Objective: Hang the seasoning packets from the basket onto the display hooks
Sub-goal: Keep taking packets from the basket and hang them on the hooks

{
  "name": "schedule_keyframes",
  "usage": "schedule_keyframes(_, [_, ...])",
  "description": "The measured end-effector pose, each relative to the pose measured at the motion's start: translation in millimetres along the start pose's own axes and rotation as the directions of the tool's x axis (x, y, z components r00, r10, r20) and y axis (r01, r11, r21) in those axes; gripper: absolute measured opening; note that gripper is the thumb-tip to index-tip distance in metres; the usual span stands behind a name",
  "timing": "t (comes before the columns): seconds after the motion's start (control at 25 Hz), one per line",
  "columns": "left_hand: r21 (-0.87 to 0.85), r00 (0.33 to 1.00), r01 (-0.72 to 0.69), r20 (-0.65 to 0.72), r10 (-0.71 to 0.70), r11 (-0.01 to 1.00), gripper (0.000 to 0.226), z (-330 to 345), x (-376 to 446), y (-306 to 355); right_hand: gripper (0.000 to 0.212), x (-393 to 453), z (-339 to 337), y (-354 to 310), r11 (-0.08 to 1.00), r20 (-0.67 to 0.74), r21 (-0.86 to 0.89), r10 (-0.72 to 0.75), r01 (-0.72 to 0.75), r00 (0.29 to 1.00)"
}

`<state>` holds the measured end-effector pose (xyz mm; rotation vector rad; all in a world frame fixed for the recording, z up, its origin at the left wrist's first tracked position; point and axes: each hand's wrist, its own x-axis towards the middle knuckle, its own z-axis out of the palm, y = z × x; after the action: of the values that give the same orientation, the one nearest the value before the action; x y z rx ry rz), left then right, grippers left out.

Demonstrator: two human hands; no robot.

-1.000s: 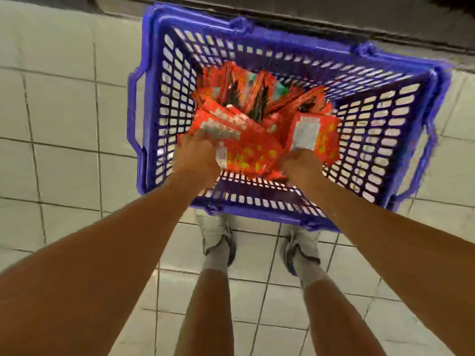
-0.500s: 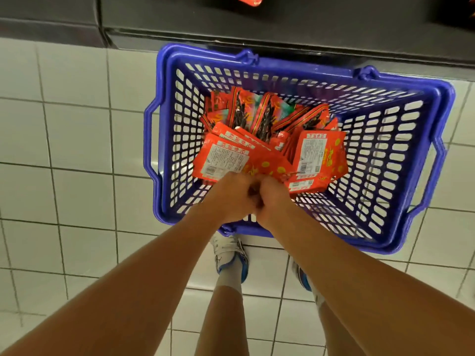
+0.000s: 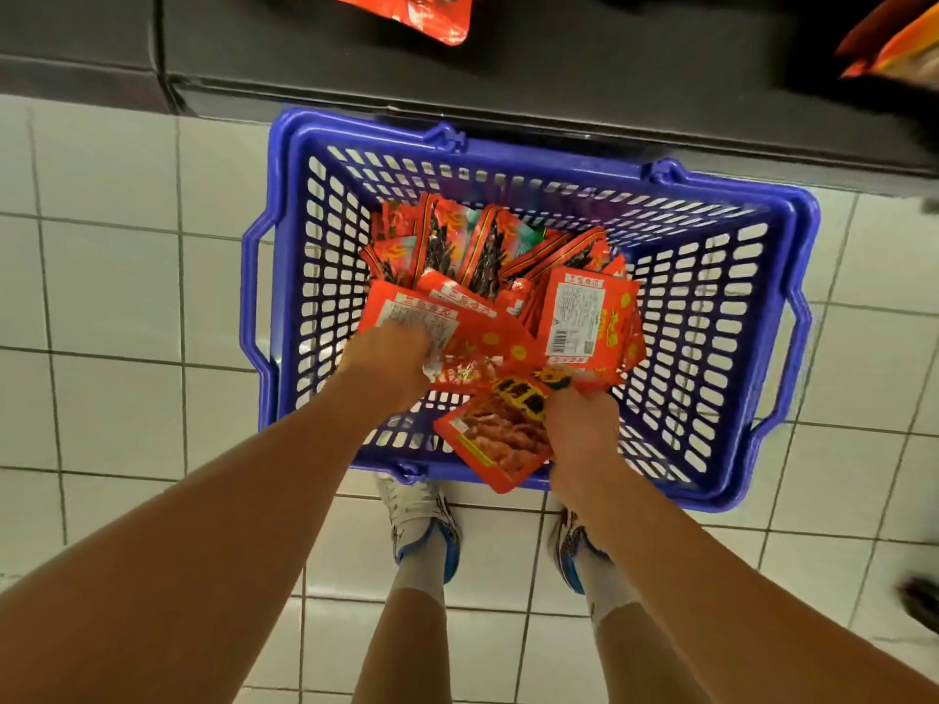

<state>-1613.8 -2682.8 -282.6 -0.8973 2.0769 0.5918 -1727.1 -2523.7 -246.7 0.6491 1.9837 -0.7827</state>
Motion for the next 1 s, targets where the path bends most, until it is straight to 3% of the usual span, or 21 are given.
schedule_keyframes(0.12, [-0.407,0.993,-0.09,-0.101,0.053,0.909,0.004,-24.1,-36.4,10.6,0.011,-28.8,-21.1,-18.9,0.982,0.045,-0.044,-0.18,0.182,0.983])
schedule_keyframes(0.24, [-0.63,0.969,-0.237,-0.205,0.136,0.74,0.03,-64.1,-90.8,38.1,0.015,-74.8,-29.1,-59.4,0.965,0.186,0.21,-0.199,0.159,0.962])
schedule_keyframes(0.32, [-0.765,0.969,-0.246,-0.196,0.148,0.596,0.029,-101.3,-125.4,56.2,0.02,-110.8,-38.6,-91.7,0.936,0.277,0.334,-0.214,0.115,0.937])
schedule_keyframes(0.4, [-0.896,0.976,-0.217,-0.207,0.068,0.388,0.032,-147.8,-158.4,66.2,0.016,-147.0,-58.6,-124.3,0.912,0.311,0.396,-0.243,0.107,0.919])
schedule_keyframes(0.48, [-0.929,0.97,-0.236,-0.244,0.007,0.286,0.035,-190.6,-186.8,68.7,0.025,-182.1,-85.4,-154.9,0.897,0.355,0.432,-0.262,0.091,0.897])
schedule_keyframes(0.56, [-0.916,0.941,-0.325,-0.338,-0.015,0.236,0.011,-231.4,-218.8,71.1,0.042,-219.6,-113.8,-182.9,0.9,0.443,0.431,-0.269,0.06,0.855])
schedule_keyframes(0.64, [-0.933,0.939,-0.34,-0.343,-0.002,0.118,0.035,-273.8,-259.0,74.7,0.047,-268.8,-145.2,-213.3,0.901,0.53,0.429,-0.307,0.062,0.791])
schedule_keyframes(0.76, [-0.944,0.944,-0.328,-0.327,0.036,0.021,0.053,-341.5,-332.3,78.6,0.05,-348.0,-192.5,-254.8,0.861,0.466,0.42,-0.476,0.286,0.746])
schedule_keyframes(0.84, [-0.909,0.909,-0.417,-0.417,0.019,-0.024,0.033,-385.9,-376.1,79.6,0.064,-398.8,-220.2,-282.7,0.792,0.392,0.391,-0.604,0.468,0.694])
schedule_keyframes(0.92, [-0.855,0.86,-0.509,-0.509,-0.03,-0.099,0.019,-433.1,-429.6,84.0,0.061,-456.4,-254.0,-312.1,0.667,0.327,0.378,-0.745,0.642,0.581])
schedule_keyframes(1.0, [-0.797,0.814,-0.575,-0.581,-0.026,-0.182,0.023,-478.7,-484.1,88.0,0.042,-513.9,-287.3,-340.0,0.5,0.272,0.399,-0.865,0.769,0.421])
